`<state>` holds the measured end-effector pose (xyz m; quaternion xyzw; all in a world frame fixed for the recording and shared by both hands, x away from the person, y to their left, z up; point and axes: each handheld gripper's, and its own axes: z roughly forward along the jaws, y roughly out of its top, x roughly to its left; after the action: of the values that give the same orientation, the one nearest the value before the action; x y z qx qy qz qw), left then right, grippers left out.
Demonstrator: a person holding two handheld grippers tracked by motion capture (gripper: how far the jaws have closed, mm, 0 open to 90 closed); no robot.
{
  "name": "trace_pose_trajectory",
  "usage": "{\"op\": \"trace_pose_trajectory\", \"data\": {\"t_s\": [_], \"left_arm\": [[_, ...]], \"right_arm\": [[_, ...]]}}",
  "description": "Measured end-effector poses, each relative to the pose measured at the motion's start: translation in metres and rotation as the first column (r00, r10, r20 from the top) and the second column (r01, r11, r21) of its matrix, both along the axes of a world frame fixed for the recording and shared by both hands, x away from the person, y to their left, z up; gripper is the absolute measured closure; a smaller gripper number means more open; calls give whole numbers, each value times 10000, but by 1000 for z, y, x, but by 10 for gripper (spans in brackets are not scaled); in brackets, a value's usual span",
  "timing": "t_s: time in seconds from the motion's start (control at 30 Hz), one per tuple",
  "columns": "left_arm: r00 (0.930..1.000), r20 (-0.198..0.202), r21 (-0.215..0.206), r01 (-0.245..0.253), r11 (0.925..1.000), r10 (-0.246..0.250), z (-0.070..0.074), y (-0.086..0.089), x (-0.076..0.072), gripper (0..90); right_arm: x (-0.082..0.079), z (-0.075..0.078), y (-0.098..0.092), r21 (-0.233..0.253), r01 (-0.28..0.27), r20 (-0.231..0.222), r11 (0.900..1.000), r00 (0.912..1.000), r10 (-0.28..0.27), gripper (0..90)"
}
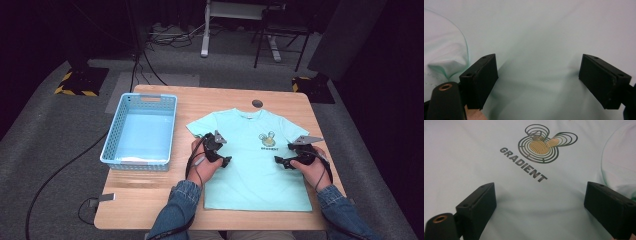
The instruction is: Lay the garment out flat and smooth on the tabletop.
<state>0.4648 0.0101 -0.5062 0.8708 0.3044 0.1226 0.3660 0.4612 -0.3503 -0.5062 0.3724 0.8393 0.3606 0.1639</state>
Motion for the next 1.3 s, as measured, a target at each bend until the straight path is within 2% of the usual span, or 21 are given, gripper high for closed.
{"op": "trace_pose_trajectory", "data": {"t_s": [0.27, 0.4, 0.5, 0.67, 1.07, 1.3], "left_arm": [[10000, -11, -13, -43, 10000, 43, 0, 2, 15, 151], [9991, -12, -29, -421, 9991, 421, 1, 0, 18, 157], [9986, 1, 71, -529, 9986, 529, 3, -1, 16, 157], [9980, 95, 55, -619, 9981, 618, 12, 2, 6, 146], [9978, 393, 186, -543, 9984, 535, 33, 13, -29, 132], [9968, 641, 207, -485, 9986, 470, 46, 19, -46, 124]], "right_arm": [[13, 0, 2, 13, 92, 0, 10000, 10000, -92, 104], [16, 0, 3, 49, 72, -4, 10000, 10000, -72, 111], [16, 1, 2, 85, 73, 5, 9999, 10000, -73, 132], [9, 6, -1, -32, 23, -53, 10000, 10000, -23, 133], [-19, 39, -5, -218, -391, 464, 9990, 9981, 401, 136], [-36, 54, -9, -366, -591, 600, 9976, 9963, 613, 136]]}}
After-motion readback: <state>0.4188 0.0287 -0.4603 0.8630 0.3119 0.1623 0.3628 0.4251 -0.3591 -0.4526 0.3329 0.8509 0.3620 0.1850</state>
